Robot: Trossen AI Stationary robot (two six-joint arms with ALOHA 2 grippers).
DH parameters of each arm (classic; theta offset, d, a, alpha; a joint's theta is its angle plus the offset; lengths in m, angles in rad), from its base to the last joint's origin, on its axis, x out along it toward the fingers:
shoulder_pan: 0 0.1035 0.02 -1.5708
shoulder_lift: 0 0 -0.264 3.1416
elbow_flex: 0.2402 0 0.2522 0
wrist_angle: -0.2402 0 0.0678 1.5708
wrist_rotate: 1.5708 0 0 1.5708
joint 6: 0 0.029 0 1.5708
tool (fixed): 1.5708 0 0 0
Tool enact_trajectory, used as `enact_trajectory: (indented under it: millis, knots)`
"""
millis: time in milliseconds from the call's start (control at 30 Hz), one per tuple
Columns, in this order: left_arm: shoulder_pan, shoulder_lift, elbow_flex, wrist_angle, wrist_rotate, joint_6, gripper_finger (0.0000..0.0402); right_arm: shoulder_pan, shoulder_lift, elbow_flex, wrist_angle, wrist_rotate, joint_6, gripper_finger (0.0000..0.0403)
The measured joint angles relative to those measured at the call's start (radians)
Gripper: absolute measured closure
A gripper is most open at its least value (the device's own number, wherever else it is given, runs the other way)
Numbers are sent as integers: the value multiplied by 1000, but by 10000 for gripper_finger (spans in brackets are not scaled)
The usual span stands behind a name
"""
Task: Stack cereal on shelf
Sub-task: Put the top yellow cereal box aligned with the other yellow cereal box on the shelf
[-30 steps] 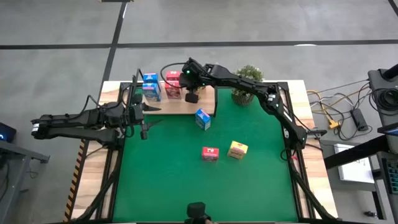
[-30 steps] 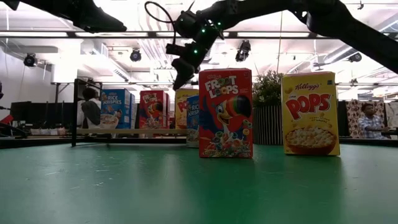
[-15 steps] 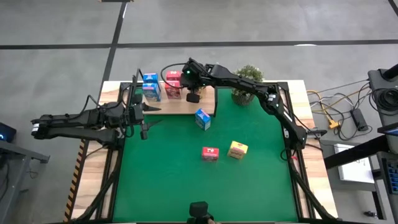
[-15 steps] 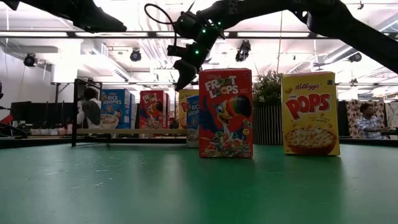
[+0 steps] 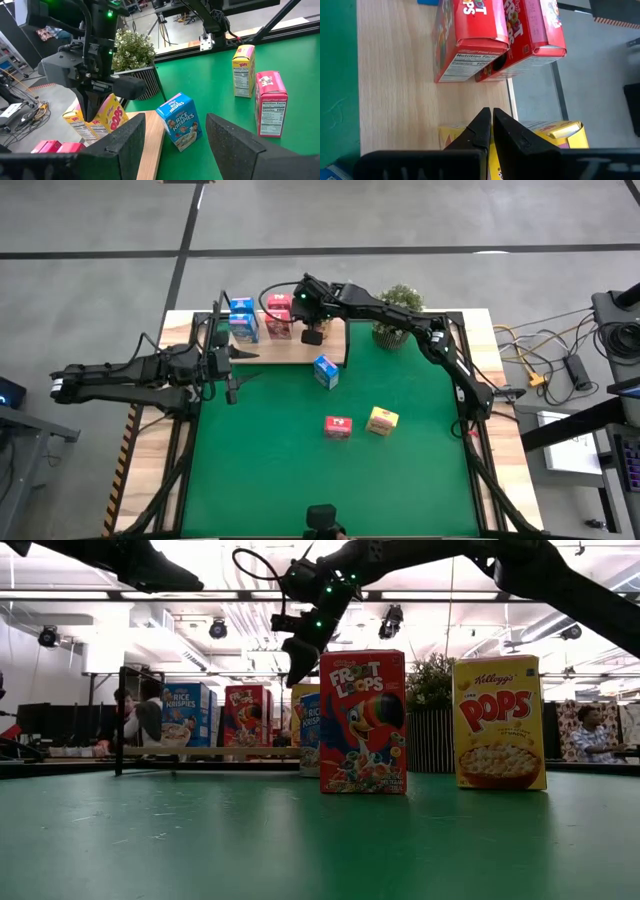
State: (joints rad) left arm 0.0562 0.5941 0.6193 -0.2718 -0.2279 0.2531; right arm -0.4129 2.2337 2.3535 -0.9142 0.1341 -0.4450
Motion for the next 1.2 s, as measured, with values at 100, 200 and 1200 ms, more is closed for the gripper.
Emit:
enact_trajectory:
  millis: [100,200,1200]
  knots:
    - [0,0,0,0,0,0,209,0,0,0,0,1,0,390]
    - [0,0,0,0,0,0,209,0,0,0,-2,19,0,390]
    - [0,0,0,0,0,0,209,0,-43,1,28,24,26,390]
